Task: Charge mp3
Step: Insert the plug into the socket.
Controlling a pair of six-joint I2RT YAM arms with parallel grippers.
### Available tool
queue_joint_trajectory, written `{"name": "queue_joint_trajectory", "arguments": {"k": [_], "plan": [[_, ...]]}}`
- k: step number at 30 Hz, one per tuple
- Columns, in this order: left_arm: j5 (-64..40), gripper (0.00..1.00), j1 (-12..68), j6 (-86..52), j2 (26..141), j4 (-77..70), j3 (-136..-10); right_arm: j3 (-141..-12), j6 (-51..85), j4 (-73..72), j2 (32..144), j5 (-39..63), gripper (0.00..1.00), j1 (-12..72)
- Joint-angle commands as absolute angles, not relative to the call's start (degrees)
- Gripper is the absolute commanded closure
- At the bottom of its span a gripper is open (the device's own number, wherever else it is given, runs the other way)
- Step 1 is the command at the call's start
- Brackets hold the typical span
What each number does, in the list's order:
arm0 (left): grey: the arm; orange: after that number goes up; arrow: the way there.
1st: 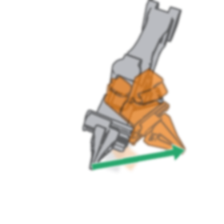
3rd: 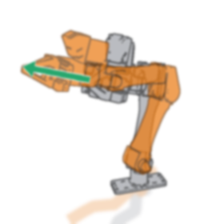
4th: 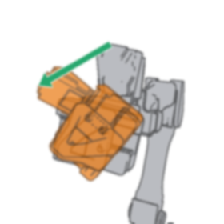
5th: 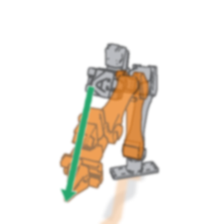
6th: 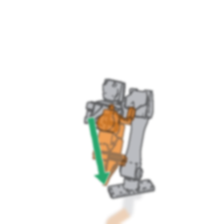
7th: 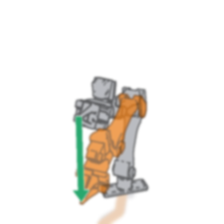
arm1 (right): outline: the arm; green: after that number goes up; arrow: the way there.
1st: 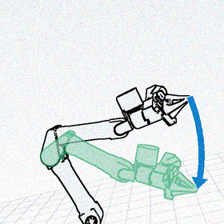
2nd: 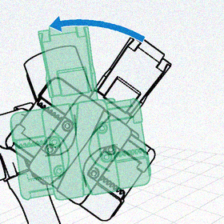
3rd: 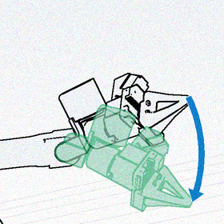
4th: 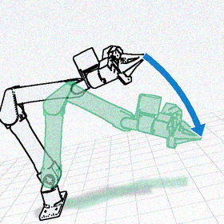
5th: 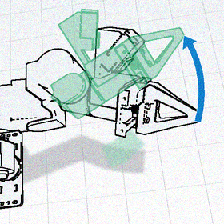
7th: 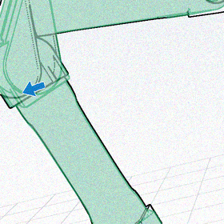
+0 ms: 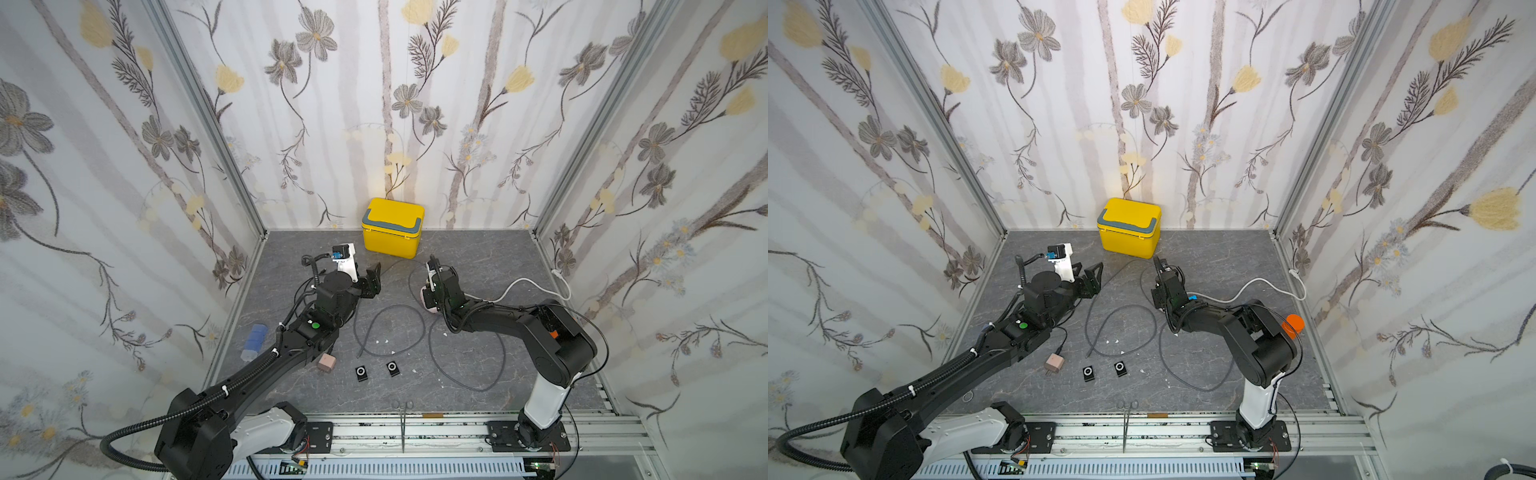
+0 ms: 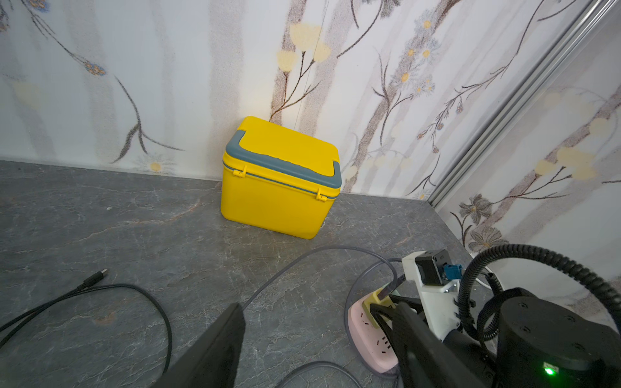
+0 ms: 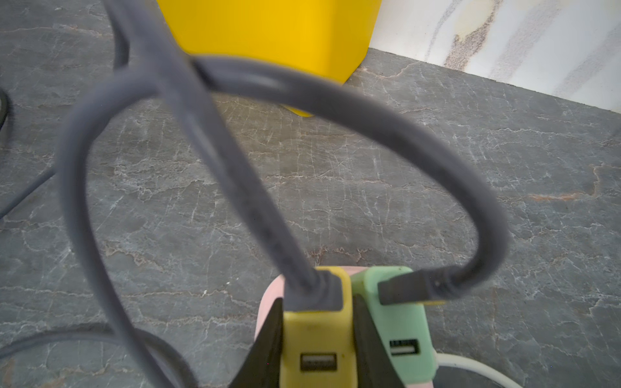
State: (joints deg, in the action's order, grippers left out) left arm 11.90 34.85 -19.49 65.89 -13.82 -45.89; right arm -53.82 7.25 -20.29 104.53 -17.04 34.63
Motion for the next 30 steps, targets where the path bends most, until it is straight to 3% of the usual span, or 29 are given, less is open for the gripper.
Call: {"name": "queue_joint_trajectory", "arguments": {"k": [1,15,24,30], "plan": [[12.7,0.28,34.9,-19.9,65.5,-13.0,-47.3,-54.1,9.3,-12.7,106.1,-16.5,1.0,34.5],[19.1,0.28,34.9,-22.1,66.4,-3.6,-52.6,-58.6,11.6,-3.3,113.6,-4.6,1.0,33.1],[19.6,0.28,34.8,-23.8,67.9,-2.2,-53.8,-63.7,12.5,5.2,111.6,-9.6,1.0,33.1],[19.2,0.27,34.8,-24.3,67.2,-2.0,-53.3,-69.3,11.9,7.2,109.5,-10.7,0.8,33.2]]}}
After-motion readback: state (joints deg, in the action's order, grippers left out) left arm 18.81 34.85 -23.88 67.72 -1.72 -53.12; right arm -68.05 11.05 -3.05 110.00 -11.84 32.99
